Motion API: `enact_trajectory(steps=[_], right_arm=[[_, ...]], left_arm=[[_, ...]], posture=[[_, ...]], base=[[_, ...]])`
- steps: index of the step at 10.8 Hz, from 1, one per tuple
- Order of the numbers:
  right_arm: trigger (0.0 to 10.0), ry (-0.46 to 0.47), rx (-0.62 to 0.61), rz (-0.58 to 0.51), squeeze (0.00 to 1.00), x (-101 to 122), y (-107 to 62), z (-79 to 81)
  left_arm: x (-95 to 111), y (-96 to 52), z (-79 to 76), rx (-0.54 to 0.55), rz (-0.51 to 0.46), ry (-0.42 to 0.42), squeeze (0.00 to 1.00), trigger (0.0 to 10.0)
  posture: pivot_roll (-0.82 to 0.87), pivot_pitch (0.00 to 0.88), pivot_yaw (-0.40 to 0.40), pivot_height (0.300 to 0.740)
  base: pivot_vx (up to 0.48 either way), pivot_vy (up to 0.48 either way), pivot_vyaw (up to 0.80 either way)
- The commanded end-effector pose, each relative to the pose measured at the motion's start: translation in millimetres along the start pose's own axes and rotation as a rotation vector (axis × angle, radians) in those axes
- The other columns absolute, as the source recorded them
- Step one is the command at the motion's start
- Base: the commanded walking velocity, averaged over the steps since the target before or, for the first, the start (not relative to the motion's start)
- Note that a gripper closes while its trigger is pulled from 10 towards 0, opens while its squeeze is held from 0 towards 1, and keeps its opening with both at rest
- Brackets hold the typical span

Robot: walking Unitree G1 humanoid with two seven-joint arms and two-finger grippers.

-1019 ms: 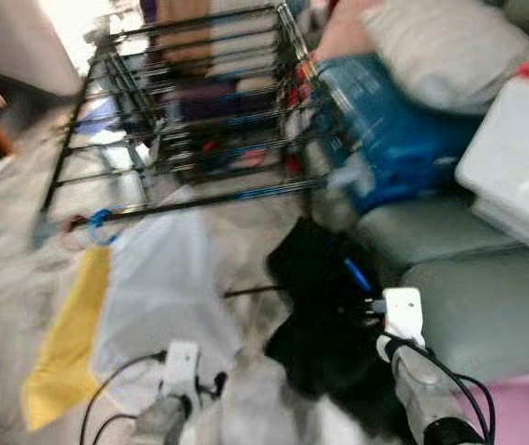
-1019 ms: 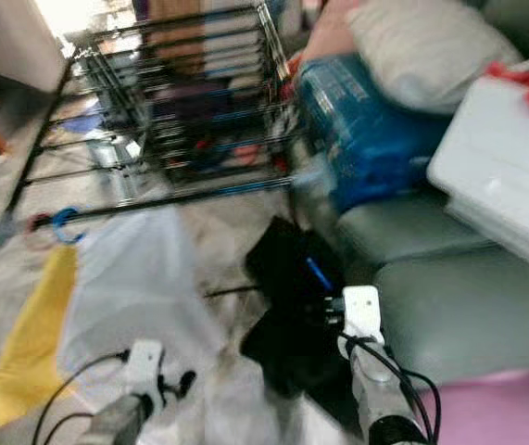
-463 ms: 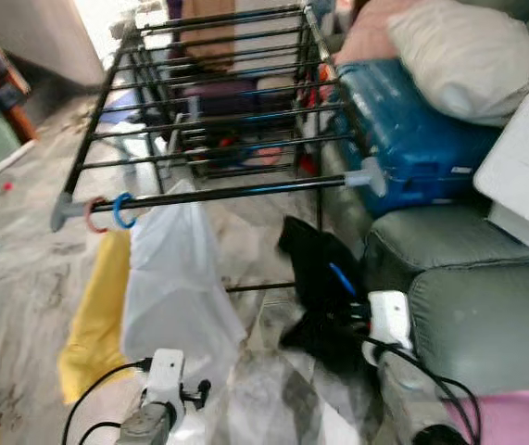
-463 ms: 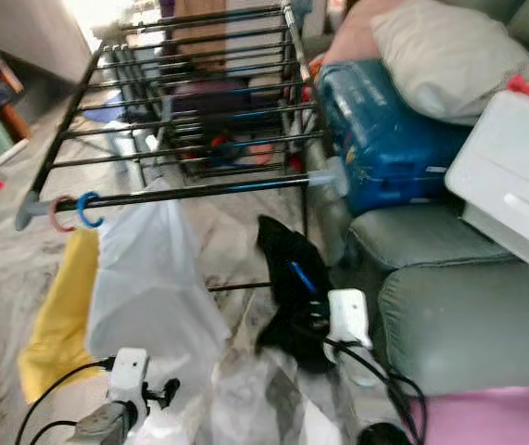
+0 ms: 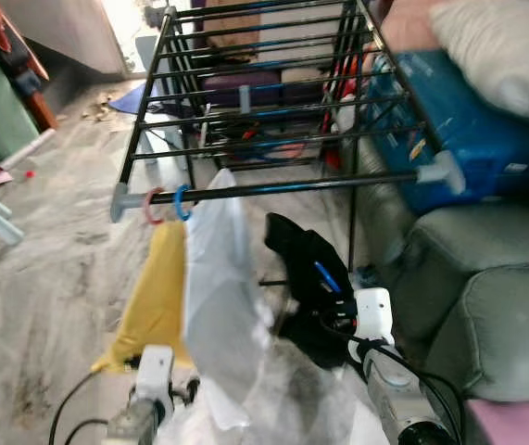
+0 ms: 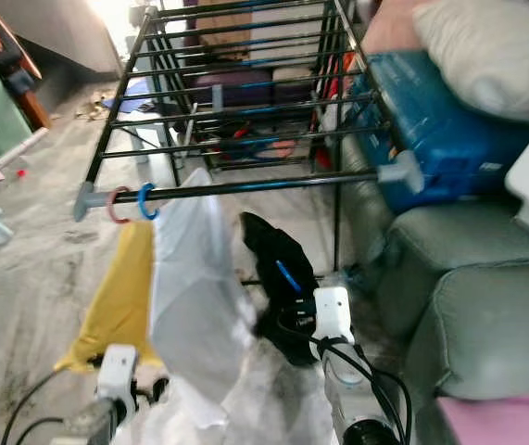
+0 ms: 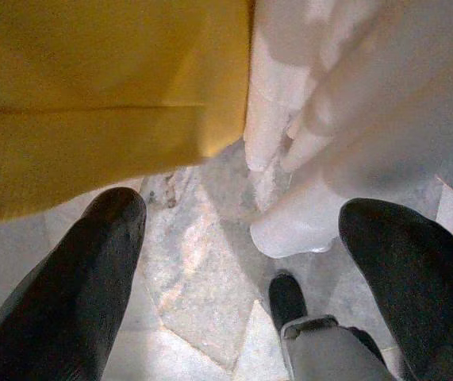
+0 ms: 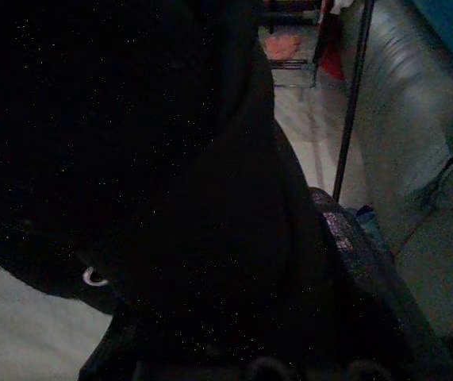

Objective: Hang hanger

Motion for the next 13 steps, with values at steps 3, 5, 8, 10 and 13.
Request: enact_trajectory(steps=[3, 5, 8, 10, 13], right_arm=[[10.0, 0.025, -0.164, -0.076, 0.0, 19.5, 2.0, -29.0], [10.0, 0.045, -0.279, -0.132, 0.0, 35.4, 0.8, -49.2], [10.0, 0.013, -0.295, -0.213, 0.0, 62.2, 4.9, -55.2], [10.0, 0.009, -0.282, -0.221, 0.0, 69.8, 8.3, -51.5], [10.0, 0.023, -0.239, -0.262, 0.0, 93.3, 17.2, -45.7]], left_arm=[[-3.0, 0.4, -8.8, -0.034, 0.01, 0.023, 0.0, 10.0], [-2.0, 0.2, -6.7, -0.036, 0.008, 0.036, 0.0, 10.0], [-3.7, -0.6, -5.4, -0.039, 0.012, 0.044, 0.0, 10.0], [-9.2, -1.6, -5.9, -0.035, 0.029, 0.048, 0.0, 10.0], [-14.5, -3.3, -2.6, -0.026, 0.045, 0.048, 0.0, 10.0]], posture=[[-0.1, 0.028, 0.113, 0.74], [-0.1, 0.037, 0.119, 0.74], [-0.1, 0.05, 0.124, 0.74], [-0.09, 0.051, 0.119, 0.74], [-0.09, 0.052, 0.12, 0.74]], base=[[0.0, 0.0, 0.0], [0.0, 0.0, 0.0], [0.0, 0.0, 0.0], [0.0, 0.0, 0.0], [0.0, 0.0, 0.0]])
Point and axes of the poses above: a point about 5 cm out from each wrist's last joint towards the gripper, its own y axis pointing out of the wrist towards the gripper, its own x axis along the axis of the wrist's last joint, z = x × y, the point moved 4 cm from there along y, pointing out of the wrist towards the gripper, and after that the axes turned 2 degrees about -y, right-handed, at the moved point
